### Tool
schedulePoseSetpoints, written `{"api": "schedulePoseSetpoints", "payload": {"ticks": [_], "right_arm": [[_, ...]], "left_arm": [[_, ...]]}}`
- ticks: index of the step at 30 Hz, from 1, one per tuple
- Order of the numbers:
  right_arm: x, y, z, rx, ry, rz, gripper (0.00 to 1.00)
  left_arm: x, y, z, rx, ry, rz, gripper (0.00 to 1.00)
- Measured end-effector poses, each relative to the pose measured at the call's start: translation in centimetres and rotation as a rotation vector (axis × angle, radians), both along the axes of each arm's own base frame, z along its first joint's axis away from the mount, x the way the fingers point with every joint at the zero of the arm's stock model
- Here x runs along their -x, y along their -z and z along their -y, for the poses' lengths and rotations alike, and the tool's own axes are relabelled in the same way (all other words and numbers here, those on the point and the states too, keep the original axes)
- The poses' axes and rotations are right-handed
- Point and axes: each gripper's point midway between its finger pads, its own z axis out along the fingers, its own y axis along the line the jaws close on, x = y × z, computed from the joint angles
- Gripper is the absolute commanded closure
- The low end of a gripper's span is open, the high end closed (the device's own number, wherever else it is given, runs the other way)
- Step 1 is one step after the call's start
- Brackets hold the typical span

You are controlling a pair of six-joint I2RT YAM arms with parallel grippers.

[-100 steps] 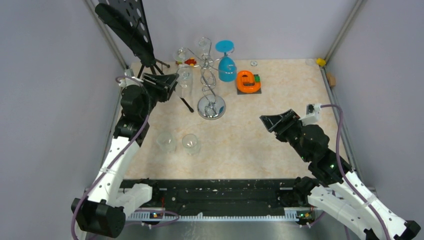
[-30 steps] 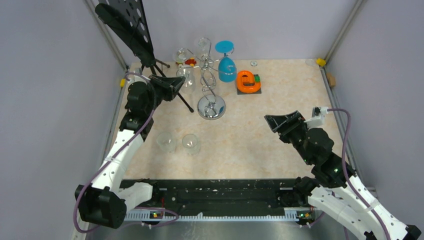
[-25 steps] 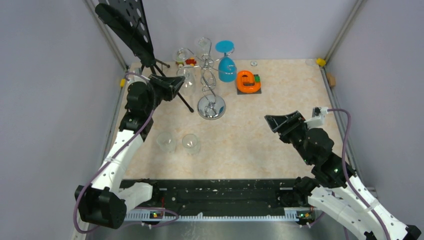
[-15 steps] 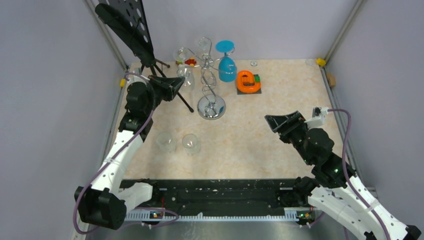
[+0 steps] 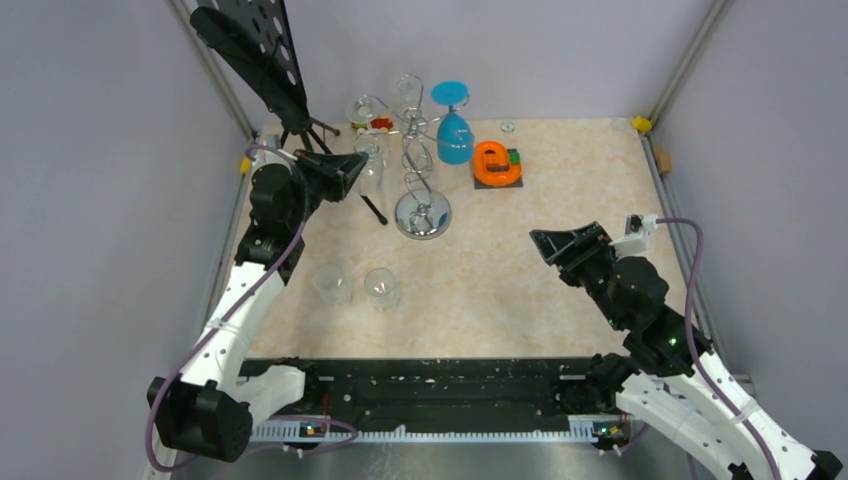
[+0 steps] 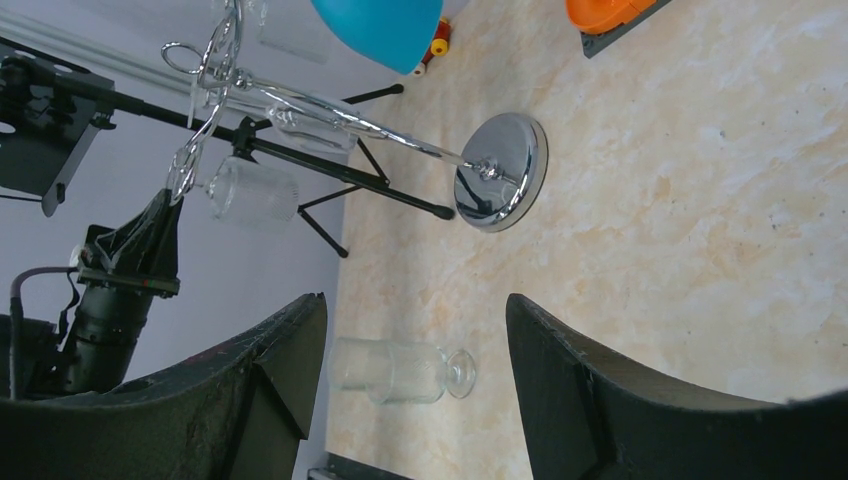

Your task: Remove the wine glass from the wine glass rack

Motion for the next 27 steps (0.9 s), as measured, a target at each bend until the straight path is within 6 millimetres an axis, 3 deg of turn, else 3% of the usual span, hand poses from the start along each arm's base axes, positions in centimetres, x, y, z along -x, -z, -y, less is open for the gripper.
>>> {"api": "schedulePoseSetpoints", "payload": {"ticks": [21,27], "right_arm": [[0.0,0.0,0.0,-0.007,0.002,-0.003,0.33],[-0.1,0.4,0.0,-0.002,0.002,-0.009,0.33]], "left_arm": [[-1.5,-2.0,-1.3,0.040,-0.103,0.119,1.00],[-2.8,-1.2,-0.8,0.050,-0.099,0.106,1.00]]}}
